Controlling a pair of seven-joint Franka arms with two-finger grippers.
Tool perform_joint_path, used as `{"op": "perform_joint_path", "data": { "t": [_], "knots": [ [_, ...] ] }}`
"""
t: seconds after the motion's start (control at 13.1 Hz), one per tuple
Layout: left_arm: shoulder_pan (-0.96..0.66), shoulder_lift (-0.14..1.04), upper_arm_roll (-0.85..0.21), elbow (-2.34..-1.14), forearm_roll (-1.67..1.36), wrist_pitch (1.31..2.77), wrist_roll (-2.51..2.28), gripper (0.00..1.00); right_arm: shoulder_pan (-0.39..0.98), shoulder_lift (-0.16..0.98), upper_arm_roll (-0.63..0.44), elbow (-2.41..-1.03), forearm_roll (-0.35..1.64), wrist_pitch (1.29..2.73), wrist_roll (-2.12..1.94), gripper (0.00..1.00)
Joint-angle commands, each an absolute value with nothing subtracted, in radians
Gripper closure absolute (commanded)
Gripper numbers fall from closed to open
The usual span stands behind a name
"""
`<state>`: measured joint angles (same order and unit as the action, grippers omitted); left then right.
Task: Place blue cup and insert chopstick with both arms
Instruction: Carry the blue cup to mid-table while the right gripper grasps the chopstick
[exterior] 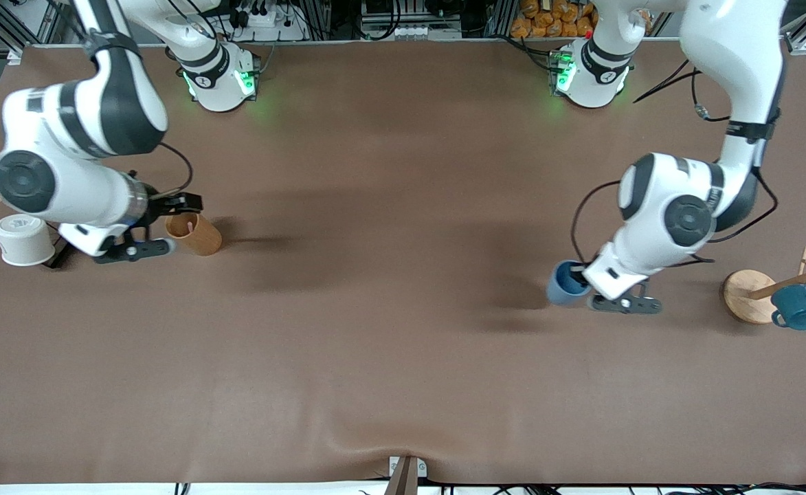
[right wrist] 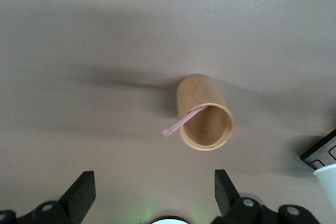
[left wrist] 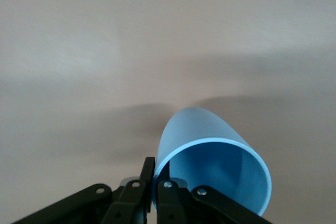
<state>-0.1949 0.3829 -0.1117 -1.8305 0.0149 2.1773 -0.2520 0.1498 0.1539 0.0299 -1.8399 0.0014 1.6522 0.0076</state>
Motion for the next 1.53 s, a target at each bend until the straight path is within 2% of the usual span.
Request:
{"op": "perform_joint_path", "data": {
  "t": [0.0,0.23,0.38,0.77,1.15,1.3,1.46],
  "knots": [
    [-0.335,0.385,-0.100,-1.751,0.005,2.099,-0.441,1.00,0.160,0.117,0.023,-1.910,-0.034,1.681,0.002,0.00],
    [-0.435,0.400,-0.100,-1.697,0.006,2.094,-0.595,1.00,0.156,0.126,0.023,-1.979,-0.049,1.776,0.015,0.00],
    [-0.504,0.408,-0.100,-1.683,0.005,2.094,-0.690,1.00,0.150,0.168,0.021,-1.973,-0.052,1.808,0.055,0.00],
    [-0.647,0.504,-0.100,-1.629,-0.006,2.098,-0.886,1.00,0.146,0.209,0.020,-1.971,-0.060,1.828,0.094,0.00],
    [-0.706,0.595,-0.100,-1.588,-0.006,2.121,-0.995,1.00,0.144,0.221,0.018,-1.959,-0.080,1.829,0.094,0.00],
    [-0.719,0.603,-0.100,-1.588,-0.011,2.125,-1.003,1.00,0.143,0.222,0.018,-1.957,-0.080,1.829,0.094,0.22],
    [-0.738,0.612,-0.100,-1.588,-0.044,2.126,-1.015,1.00,0.141,0.232,0.020,-1.951,-0.080,1.830,0.094,0.32]
  ]
}}
